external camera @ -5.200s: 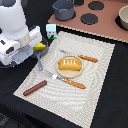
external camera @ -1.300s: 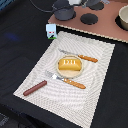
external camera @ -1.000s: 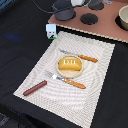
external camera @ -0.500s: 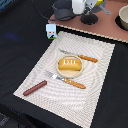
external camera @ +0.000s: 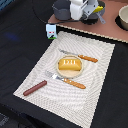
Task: Interact with the objects in diverse but meaningful ways.
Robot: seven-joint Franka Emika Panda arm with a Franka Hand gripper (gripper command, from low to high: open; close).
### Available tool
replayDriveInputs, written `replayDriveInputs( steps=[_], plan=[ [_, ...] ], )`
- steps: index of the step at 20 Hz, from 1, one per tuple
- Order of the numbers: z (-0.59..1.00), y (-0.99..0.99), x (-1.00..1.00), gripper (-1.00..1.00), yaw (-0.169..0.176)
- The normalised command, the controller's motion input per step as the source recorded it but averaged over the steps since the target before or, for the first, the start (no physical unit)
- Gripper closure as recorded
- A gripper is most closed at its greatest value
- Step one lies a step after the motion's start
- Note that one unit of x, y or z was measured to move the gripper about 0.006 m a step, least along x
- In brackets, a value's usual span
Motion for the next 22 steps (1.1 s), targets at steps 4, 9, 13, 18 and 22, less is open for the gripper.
replayDriveInputs(
  steps=[4, 9, 13, 18, 22],
  plan=[
    [-0.09, 0.20, 0.00, 1.00, 0.000],
    [-0.01, 0.43, 0.16, -1.00, 0.000],
    [0.06, 0.64, 0.28, -1.00, 0.000],
    [0.13, 0.62, 0.23, -1.00, 0.000],
    [0.79, 0.59, 0.23, -1.00, -0.014]
  ],
)
